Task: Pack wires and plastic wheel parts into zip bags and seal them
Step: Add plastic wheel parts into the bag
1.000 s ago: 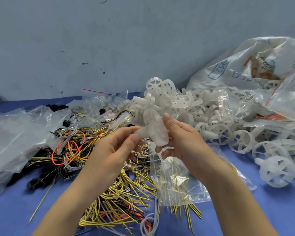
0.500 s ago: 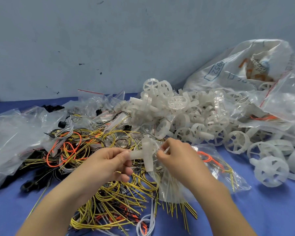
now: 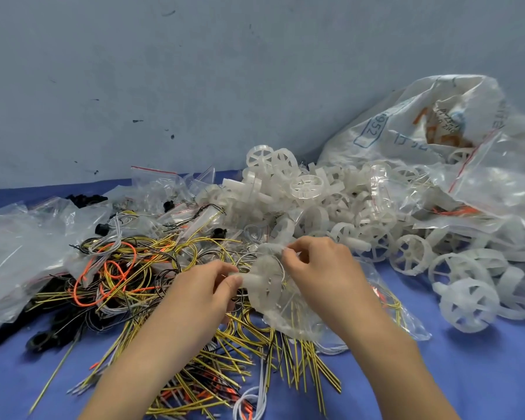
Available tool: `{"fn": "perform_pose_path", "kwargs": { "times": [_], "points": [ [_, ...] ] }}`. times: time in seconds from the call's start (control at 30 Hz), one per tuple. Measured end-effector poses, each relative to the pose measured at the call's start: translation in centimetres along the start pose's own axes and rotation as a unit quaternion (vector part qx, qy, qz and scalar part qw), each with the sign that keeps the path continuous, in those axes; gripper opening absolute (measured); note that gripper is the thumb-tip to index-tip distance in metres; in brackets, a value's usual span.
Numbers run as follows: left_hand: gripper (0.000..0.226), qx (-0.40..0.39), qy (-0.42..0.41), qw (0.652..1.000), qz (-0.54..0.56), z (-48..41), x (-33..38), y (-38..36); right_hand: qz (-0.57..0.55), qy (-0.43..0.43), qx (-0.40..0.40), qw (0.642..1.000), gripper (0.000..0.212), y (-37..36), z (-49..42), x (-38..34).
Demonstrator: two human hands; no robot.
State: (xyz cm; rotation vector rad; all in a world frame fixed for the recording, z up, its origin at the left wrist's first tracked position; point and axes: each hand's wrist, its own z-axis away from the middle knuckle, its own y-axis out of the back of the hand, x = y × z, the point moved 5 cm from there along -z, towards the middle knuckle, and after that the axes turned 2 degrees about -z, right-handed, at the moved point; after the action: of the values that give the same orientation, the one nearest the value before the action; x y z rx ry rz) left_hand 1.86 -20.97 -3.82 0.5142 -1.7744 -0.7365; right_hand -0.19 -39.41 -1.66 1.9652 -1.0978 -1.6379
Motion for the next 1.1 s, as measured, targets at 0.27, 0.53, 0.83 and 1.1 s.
{"fn": "perform_pose_path", "kwargs": {
  "times": [0.27, 0.53, 0.83, 1.1],
  "points": [
    [0.020, -0.037, 0.164, 0.918, 0.359, -0.1, -0.7, 0.3, -0.068, -0.004, 0.001, 0.998, 0.013, 2.4, -0.2, 0.9],
    [0.026, -0.146, 0.188, 0.794, 0.559, 0.7, 1.1, -0.7, -0.128, -0.028, -0.002, 0.991, 0.013, 3.2, -0.1, 0.8],
    [0.011, -0.073, 0.058, 0.966, 0.240, -0.2, 3.6, -1.8, -0.100, 0.005, 0.000, 0.995, 0.017, 3.3, -0.1, -0.2],
    [0.023, -0.177, 0.057, 0.969, 0.162, -2.6, 6.1, -3.9, -0.041, 0.035, -0.011, 0.999, 0.012, 2.5, 0.4, -1.9]
  ]
}}
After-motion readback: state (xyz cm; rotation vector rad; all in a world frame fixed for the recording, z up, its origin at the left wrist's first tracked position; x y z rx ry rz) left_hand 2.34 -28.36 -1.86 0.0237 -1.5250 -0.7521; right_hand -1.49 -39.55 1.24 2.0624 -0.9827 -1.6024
